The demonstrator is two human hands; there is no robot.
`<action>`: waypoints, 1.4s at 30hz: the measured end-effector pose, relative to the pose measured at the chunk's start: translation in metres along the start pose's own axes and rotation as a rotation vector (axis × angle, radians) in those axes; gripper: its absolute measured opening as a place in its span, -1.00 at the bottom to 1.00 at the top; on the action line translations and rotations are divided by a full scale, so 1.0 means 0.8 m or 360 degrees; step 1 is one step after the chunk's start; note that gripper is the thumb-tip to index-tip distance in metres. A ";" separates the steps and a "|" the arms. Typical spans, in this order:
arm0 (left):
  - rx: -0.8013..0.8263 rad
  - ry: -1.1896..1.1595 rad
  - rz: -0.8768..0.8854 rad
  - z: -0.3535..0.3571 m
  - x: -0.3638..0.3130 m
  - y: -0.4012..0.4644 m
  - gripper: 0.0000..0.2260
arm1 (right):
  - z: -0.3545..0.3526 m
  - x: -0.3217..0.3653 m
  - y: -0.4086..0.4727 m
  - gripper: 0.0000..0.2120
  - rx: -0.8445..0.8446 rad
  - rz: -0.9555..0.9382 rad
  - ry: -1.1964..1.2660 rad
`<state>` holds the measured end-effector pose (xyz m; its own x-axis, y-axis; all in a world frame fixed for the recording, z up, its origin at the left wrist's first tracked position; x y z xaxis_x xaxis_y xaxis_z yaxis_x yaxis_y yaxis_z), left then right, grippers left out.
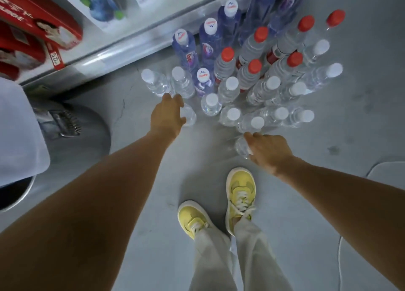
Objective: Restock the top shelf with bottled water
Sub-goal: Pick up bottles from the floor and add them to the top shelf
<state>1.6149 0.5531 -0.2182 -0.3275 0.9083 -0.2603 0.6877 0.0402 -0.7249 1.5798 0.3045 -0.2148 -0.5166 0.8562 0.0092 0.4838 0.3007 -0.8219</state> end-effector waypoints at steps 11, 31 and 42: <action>-0.0103 -0.0698 -0.0067 -0.090 -0.038 -0.220 -0.64 | -0.156 0.034 -0.180 -0.63 -0.0254 -0.0210 0.0429; -0.1115 -0.0924 0.0570 -0.496 -0.125 -0.636 -0.85 | -0.581 0.041 -0.605 -0.82 -0.1098 -0.1012 0.0959; -0.1516 -0.1233 0.0963 -0.685 -0.193 -0.795 -0.89 | -0.770 0.038 -0.786 -0.82 -0.1379 -0.1402 0.1085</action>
<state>1.5833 0.6152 0.6326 0.1219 0.4354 -0.8919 0.9241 0.2780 0.2621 1.6953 0.4005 0.6530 -0.5554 0.2121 0.8041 0.5897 0.7822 0.2011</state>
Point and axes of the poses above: each hand's wrist, its own y-axis towards the middle knuckle, its own z-axis out of the palm, x = y × z, the point moved 2 cm from there along y, towards the middle knuckle, and after that the axes turned 15 degrees about x, right-handed, at the moved point
